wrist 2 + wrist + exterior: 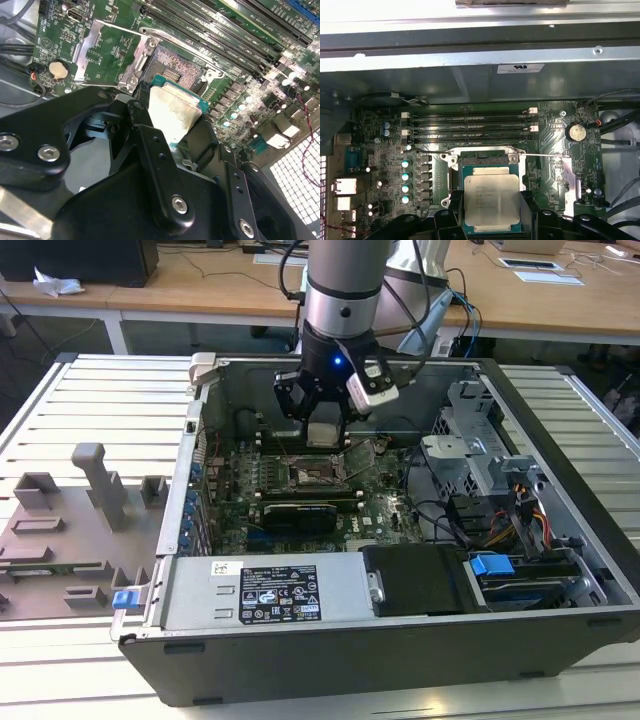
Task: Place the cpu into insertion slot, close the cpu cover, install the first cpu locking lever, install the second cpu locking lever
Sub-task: 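Place the cpu into insertion slot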
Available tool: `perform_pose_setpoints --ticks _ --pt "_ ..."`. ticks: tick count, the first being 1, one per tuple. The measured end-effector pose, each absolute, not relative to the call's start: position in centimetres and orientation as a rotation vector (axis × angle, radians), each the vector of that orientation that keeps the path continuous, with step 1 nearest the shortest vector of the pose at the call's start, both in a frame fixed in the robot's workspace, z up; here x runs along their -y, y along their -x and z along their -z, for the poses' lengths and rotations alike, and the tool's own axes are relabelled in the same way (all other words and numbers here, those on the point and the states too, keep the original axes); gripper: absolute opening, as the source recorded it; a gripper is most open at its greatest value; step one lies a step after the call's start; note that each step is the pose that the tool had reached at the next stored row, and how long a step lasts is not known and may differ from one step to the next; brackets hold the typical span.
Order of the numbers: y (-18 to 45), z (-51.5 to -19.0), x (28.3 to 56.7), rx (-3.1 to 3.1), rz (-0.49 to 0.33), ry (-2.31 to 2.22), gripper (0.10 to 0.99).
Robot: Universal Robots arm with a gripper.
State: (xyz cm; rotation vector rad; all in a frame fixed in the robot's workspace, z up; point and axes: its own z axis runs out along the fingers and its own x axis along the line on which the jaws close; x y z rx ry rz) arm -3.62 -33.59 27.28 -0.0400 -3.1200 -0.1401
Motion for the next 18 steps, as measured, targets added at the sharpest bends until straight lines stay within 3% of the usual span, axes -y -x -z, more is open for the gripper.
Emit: perform_pose_setpoints --ticks 18 --pt "3.6 -25.8 33.6 3.120 0.139 0.041 0.541"
